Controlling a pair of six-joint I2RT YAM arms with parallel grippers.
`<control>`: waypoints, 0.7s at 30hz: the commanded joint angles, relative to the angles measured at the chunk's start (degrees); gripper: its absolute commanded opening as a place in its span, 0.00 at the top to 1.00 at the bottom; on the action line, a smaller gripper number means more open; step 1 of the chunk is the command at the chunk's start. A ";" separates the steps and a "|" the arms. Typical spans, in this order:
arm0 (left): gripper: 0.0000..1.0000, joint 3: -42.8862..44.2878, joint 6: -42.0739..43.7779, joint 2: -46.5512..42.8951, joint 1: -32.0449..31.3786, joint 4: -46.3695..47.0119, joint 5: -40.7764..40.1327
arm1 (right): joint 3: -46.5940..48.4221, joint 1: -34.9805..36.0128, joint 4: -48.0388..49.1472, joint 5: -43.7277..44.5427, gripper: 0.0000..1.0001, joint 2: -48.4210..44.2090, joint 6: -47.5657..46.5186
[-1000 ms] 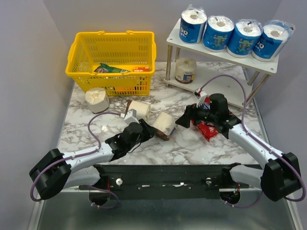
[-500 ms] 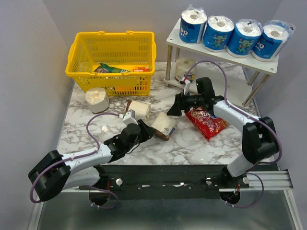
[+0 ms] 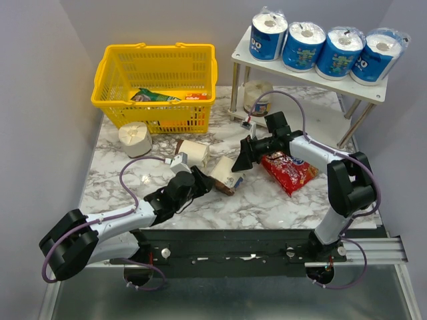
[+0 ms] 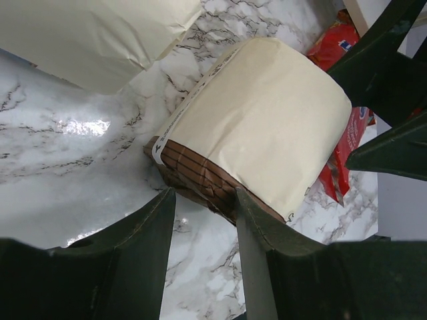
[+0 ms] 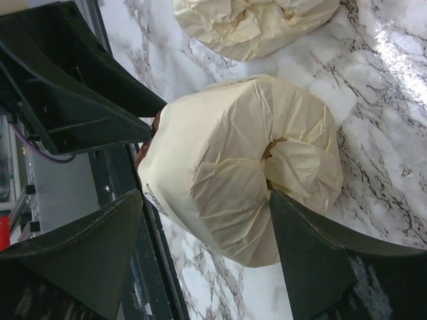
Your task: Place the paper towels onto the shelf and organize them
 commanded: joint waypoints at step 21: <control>0.29 7.91 4.82 -7.31 2.05 -17.85 -2.69 | -2.05 2.46 -2.63 6.06 0.64 -13.05 0.14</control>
